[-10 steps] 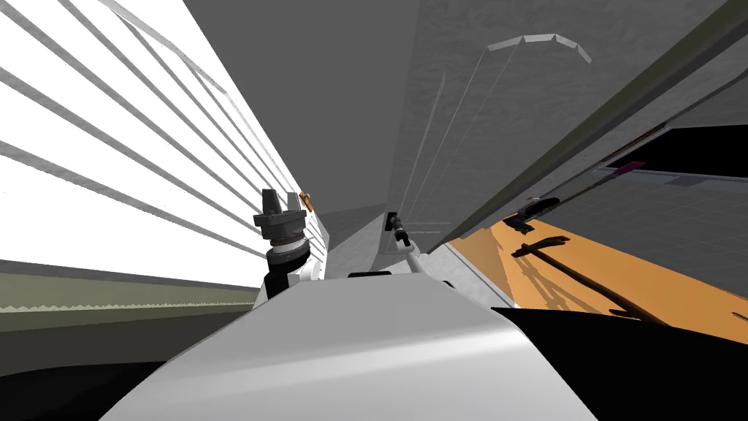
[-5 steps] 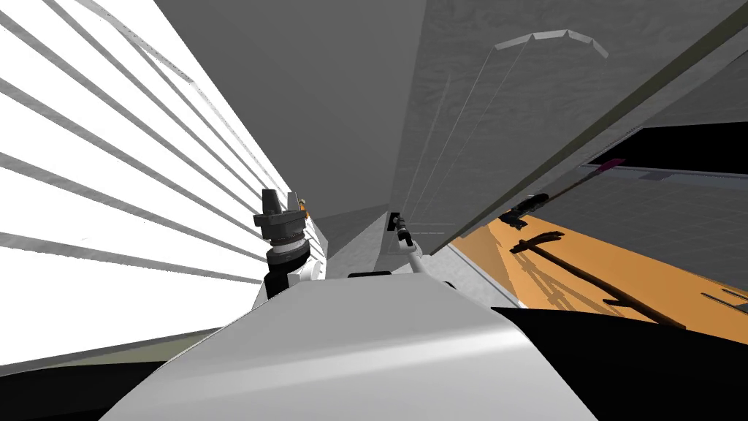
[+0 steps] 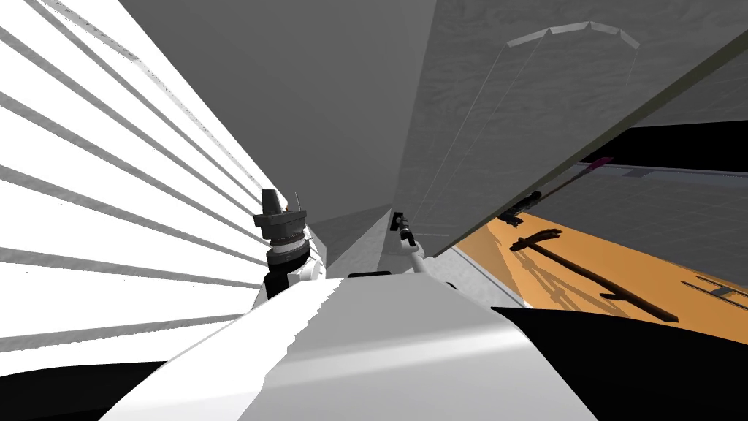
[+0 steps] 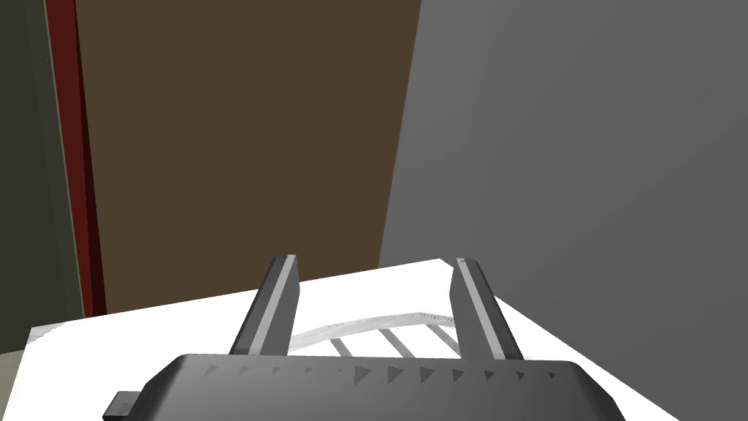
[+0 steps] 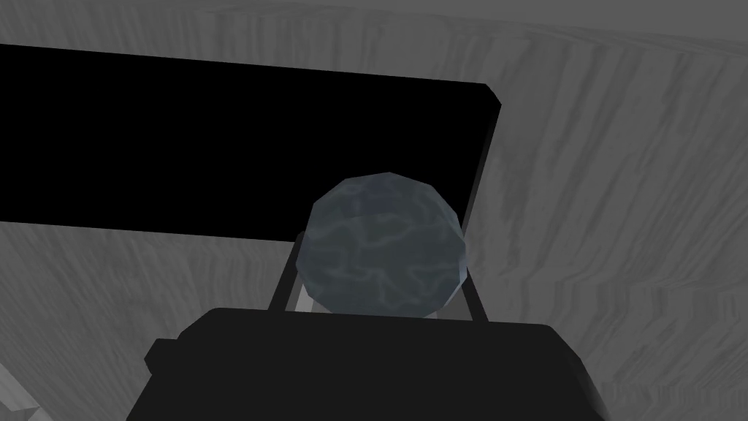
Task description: Push the door open
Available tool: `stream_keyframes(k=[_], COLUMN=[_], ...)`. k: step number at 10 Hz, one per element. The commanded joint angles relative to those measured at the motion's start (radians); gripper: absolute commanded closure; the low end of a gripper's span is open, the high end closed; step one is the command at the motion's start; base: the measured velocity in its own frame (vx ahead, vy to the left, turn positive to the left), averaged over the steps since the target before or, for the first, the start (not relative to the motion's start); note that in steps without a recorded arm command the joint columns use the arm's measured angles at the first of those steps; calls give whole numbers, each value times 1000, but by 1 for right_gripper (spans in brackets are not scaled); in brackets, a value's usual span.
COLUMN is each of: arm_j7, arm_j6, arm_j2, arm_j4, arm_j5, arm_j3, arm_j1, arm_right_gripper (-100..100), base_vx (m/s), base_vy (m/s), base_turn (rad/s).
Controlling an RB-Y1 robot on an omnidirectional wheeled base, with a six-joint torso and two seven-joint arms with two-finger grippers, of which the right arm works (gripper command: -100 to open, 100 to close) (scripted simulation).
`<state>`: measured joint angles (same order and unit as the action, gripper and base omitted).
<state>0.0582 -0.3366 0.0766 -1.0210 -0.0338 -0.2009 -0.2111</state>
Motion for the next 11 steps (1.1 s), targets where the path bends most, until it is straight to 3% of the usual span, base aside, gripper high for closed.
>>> stream_keyframes(k=[1,3,5,11], arm_j7=[-2,-6,-8,-19], arm_j6=[4,3,6,6], arm_j2=[-5,-10,5,18], arm_j4=[-8,-6,-10,-9], arm_j5=[2,4,7,16], arm_j3=[-12,-25,-43,-95], arm_j1=[-1,-2,6,9], arm_right_gripper=[100,100,100,100], base_vx=[148,154,90,183], base_vy=[91,84,29,42], base_turn=[-56,-51,-43,-42])
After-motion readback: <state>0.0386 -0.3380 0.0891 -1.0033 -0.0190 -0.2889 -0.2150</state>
